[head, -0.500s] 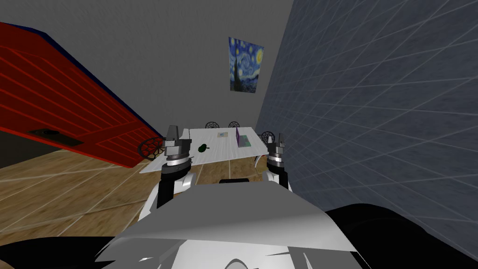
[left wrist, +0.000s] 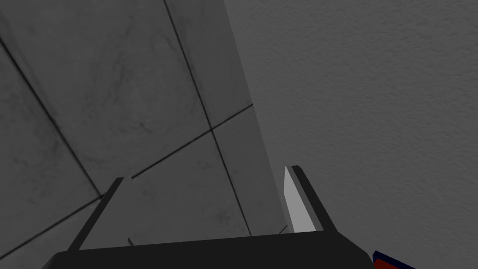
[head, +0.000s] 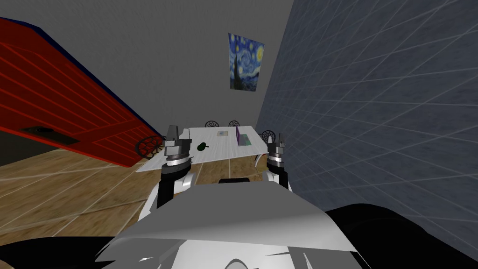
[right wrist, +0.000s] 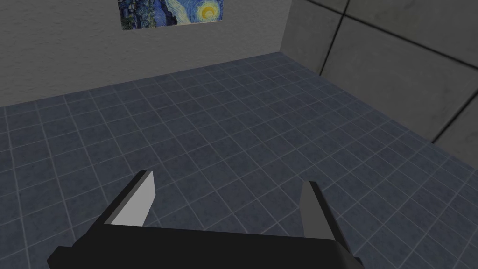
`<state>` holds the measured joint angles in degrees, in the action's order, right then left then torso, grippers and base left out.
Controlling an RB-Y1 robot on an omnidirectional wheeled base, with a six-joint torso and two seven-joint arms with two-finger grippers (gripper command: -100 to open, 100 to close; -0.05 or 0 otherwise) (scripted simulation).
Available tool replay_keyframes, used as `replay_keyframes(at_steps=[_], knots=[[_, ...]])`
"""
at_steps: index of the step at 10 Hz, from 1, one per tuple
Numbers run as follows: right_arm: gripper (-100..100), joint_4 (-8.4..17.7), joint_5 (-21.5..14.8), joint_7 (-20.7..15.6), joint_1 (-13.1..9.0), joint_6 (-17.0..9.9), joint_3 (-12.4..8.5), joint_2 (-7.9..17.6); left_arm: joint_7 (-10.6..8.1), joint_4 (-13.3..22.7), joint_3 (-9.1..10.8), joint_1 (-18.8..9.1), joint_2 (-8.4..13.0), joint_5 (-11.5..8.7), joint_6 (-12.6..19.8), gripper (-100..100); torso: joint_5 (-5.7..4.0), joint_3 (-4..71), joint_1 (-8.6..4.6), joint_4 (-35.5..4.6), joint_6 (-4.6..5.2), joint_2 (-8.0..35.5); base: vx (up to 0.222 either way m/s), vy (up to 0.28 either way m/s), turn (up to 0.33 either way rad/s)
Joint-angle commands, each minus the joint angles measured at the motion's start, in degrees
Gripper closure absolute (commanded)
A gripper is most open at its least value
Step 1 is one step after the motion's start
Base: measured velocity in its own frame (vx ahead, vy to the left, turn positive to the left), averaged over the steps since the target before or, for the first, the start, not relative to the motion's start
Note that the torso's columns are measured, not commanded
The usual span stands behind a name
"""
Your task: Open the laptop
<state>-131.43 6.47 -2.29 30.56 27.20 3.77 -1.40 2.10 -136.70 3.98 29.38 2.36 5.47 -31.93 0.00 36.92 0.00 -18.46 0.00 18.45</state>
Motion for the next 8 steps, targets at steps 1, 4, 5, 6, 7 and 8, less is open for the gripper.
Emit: replay_keyframes(at_steps=[1, 4, 5, 6, 7, 8], knots=[[0, 0.00, 0.00, 0.00, 0.00, 0.00, 0.00, 0.00, 0.00, 0.00, 0.00, 0.00, 0.00, 0.00, 0.00, 0, 0.00, 8.44, 0.00, -4.23, 0.00, 4.24, 0.000, 0.000, 0.000], [0, 0.00, 0.00, 0.00, 0.00, 0.00, 0.00, 0.00, 0.00, 0.00, 0.00, 0.00, 0.00, 0.00, 0.00, 0, 0.00, 33.81, 0.00, -16.92, 0.00, 16.93, 0.000, 0.000, 0.000], [-100, 0.41, -0.62, -0.42, -0.23, -0.20, -0.13, 2.24, 0.00, 0.00, 0.00, 0.00, 0.00, 0.00, 0.00, 0, 0.00, 42.27, 0.00, -21.14, 0.00, 21.16, 0.007, 0.013, 0.008], [-100, 0.81, -1.25, -0.84, -0.46, -0.40, -0.27, 3.84, 0.00, 0.02, 0.00, 0.00, 0.00, 0.00, 0.00, 0, 0.01, 46.22, 0.03, -23.03, 0.00, 23.09, 0.004, 0.025, 0.010], [-100, 1.32, -2.09, -1.40, -0.75, -0.67, -0.45, 5.49, 0.00, 0.02, 0.00, 0.00, -0.01, 0.00, 0.00, 0, 0.02, 47.34, 0.06, -23.59, 0.00, 23.62, 0.007, 0.033, 0.008], [-100, 1.92, -3.12, -2.07, -1.11, -0.99, -0.69, 7.08, 0.00, 0.02, -0.01, 0.01, -0.01, 0.00, 0.00, 0, 0.02, 47.61, 0.05, -23.75, 0.00, 23.75, 0.004, 0.043, 0.008]])
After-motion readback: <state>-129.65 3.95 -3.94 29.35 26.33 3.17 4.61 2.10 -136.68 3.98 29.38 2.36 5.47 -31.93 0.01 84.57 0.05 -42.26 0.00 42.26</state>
